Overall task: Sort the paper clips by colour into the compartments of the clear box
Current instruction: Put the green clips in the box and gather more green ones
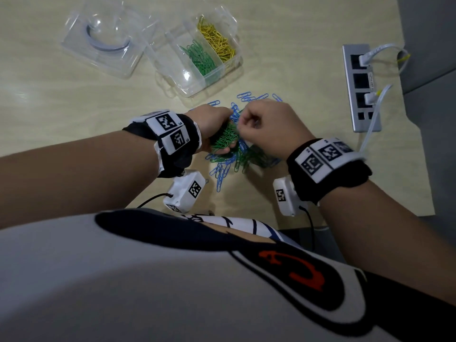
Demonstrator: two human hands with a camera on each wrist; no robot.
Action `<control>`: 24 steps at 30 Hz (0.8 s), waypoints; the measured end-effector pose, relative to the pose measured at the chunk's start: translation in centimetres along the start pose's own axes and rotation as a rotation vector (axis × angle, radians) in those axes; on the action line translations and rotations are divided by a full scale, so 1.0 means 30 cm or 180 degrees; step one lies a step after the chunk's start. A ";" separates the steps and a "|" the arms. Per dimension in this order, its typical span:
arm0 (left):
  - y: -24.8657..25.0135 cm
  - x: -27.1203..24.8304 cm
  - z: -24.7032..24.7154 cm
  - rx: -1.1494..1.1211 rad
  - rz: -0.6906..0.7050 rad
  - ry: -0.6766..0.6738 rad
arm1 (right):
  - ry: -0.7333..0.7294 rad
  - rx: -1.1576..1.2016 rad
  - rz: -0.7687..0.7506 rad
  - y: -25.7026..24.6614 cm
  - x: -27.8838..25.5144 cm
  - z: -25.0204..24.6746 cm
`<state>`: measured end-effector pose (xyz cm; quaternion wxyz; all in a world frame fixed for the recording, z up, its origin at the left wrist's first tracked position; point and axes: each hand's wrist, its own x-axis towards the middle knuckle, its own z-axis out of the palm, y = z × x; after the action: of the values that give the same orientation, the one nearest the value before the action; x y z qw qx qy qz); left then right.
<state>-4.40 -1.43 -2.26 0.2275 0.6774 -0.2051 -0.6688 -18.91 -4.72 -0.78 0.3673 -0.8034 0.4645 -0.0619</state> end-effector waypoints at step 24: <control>-0.001 -0.008 -0.036 -0.0168 -0.0063 -0.0014 | 0.0353 -0.1293 0.1345 0.242 0.046 -0.060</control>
<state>-3.33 -1.24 -2.08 0.2382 0.6717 -0.1811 -0.6777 -24.02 -8.96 -4.52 0.1779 -0.7414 0.6436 0.0663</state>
